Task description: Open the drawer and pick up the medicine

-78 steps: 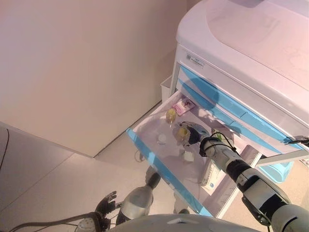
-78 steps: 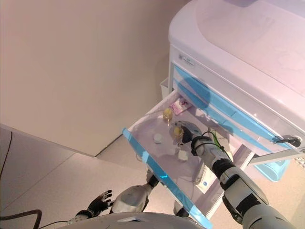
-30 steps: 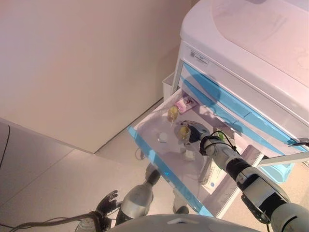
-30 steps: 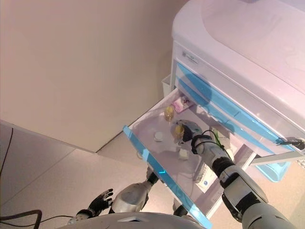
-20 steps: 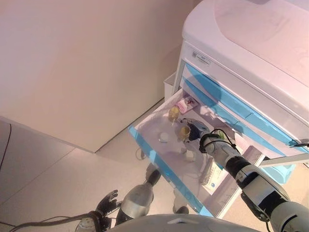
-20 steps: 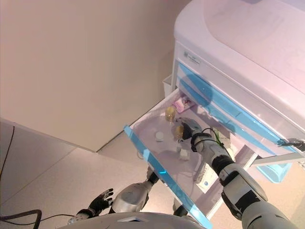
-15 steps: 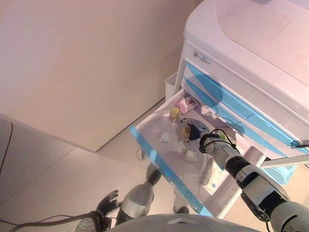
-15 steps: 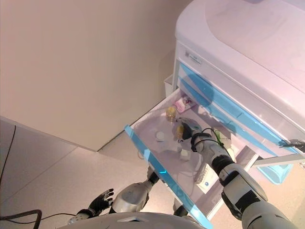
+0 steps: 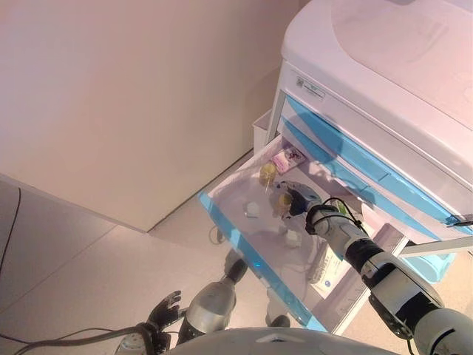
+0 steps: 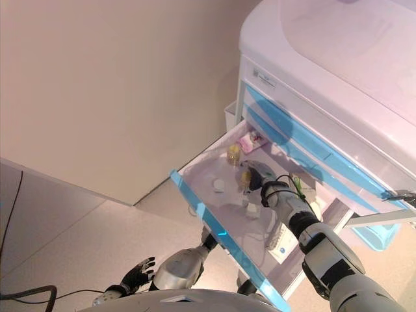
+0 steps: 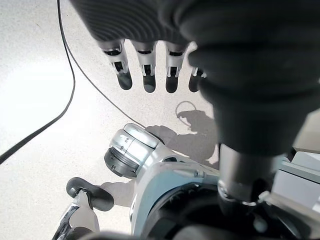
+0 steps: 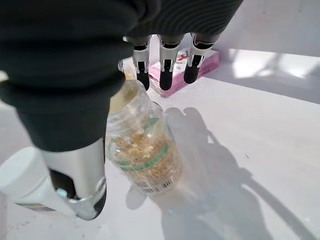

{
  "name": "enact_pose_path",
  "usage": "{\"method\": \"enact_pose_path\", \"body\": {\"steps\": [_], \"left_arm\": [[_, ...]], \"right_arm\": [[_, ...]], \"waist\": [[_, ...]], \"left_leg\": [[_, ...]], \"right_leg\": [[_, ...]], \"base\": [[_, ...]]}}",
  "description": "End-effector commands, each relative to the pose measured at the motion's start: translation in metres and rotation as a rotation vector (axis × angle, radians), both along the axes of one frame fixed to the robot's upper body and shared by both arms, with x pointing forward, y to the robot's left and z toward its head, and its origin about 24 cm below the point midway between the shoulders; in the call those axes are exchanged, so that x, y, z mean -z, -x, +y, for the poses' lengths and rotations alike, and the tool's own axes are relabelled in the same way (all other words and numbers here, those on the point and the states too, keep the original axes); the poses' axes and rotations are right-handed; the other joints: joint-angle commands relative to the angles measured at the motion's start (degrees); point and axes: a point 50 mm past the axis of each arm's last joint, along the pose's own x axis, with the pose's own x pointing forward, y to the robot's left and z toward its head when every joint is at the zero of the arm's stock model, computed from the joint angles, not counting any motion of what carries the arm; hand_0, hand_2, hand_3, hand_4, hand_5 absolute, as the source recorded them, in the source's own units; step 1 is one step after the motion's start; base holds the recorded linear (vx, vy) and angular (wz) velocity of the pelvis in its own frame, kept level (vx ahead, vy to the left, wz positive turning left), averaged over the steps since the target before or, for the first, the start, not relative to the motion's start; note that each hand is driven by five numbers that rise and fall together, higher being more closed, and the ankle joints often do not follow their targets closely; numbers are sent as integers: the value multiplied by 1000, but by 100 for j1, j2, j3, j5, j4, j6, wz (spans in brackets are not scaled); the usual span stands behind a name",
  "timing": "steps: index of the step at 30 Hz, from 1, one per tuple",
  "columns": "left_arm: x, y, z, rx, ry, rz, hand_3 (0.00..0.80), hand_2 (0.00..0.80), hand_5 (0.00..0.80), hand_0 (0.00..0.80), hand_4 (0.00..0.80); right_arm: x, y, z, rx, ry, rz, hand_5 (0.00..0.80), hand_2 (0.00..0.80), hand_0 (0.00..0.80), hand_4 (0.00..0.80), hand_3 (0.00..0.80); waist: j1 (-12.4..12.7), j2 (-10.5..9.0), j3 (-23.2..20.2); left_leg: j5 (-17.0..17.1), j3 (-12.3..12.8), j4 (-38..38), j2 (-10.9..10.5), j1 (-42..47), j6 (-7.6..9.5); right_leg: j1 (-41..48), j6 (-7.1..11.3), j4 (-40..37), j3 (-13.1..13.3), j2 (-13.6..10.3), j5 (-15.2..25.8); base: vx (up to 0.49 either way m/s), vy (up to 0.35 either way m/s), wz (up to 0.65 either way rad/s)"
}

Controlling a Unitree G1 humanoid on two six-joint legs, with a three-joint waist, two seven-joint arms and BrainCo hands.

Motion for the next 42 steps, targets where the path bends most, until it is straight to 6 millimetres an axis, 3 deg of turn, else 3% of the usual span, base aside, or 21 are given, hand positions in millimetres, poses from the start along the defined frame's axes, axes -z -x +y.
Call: {"method": "enact_pose_path", "body": {"steps": [1, 11, 12, 13, 14, 15, 33, 37, 42], "left_arm": [[-1, 5, 5, 82, -30, 3, 0, 0, 0, 0, 0], [-1, 4, 6, 77, -42, 6, 0, 0, 0, 0, 0], [-1, 4, 6, 78, -43, 6, 0, 0, 0, 0, 0], [-1, 4, 6, 77, -45, 7, 0, 0, 0, 0, 0], [0, 5, 6, 74, -45, 8, 0, 0, 0, 0, 0], [0, 5, 6, 73, -45, 9, 0, 0, 0, 0, 0], [0, 7, 12, 66, -66, 17, 0, 0, 0, 0, 0], [0, 8, 16, 68, -76, 24, 0, 0, 0, 0, 0], [-3, 8, 24, 55, -98, 21, 0, 0, 0, 0, 0]], "right_arm": [[-23, -17, 8, -26, -16, -79, 0, 0, 0, 0, 0], [-19, -15, 13, -21, -20, -62, 0, 0, 0, 0, 0], [-18, -15, 14, -22, -20, -62, 191, 191, 191, 191, 191], [-19, -15, 14, -24, -26, -63, 452, 452, 452, 452, 452], [-19, -15, 14, -29, -26, -65, 593, 593, 593, 593, 593], [-20, -15, 15, -33, -24, -67, 784, 784, 784, 784, 784], [-23, -12, 23, -83, -39, -90, 800, 800, 800, 800, 800], [-32, -11, 32, -168, -21, -136, 800, 800, 800, 800, 800], [-62, -1, 53, -379, 21, -213, 800, 800, 800, 800, 800]], "waist": [[109, -15, -59], [92, -81, -63], [90, -91, -61], [86, -97, -62], [81, -101, -65], [77, -104, -67], [3, -237, -124], [-61, -308, -174], [-249, -471, -207]], "left_leg": [[-842, 378, 347, -140, 335, 289], [-857, 395, 330, -121, 370, 291], [-859, 400, 331, -119, 368, 289], [-861, 405, 329, -117, 371, 289], [-862, 406, 327, -118, 375, 289], [-861, 408, 323, -119, 376, 289], [-905, 472, 287, -93, 446, 292], [-956, 541, 300, -70, 496, 297], [-1024, 740, 283, 18, 579, 303]], "right_leg": [[-734, 111, 671, 502, -358, 455], [-721, 105, 666, 521, -343, 464], [-721, 108, 665, 522, -346, 468], [-721, 108, 664, 523, -344, 468], [-718, 106, 661, 527, -342, 468], [-717, 106, 657, 530, -340, 469], [-711, 139, 636, 566, -335, 509], [-715, 170, 625, 642, -319, 543], [-718, 211, 572, 794, -255, 611]], "base": [[0, 0, 0], [6, -5, 3], [9, -5, 10], [10, -3, 11], [7, 1, 12], [5, 4, 7], [0, 0, 0], [-14, -22, -1], [-64, -73, -14]]}}
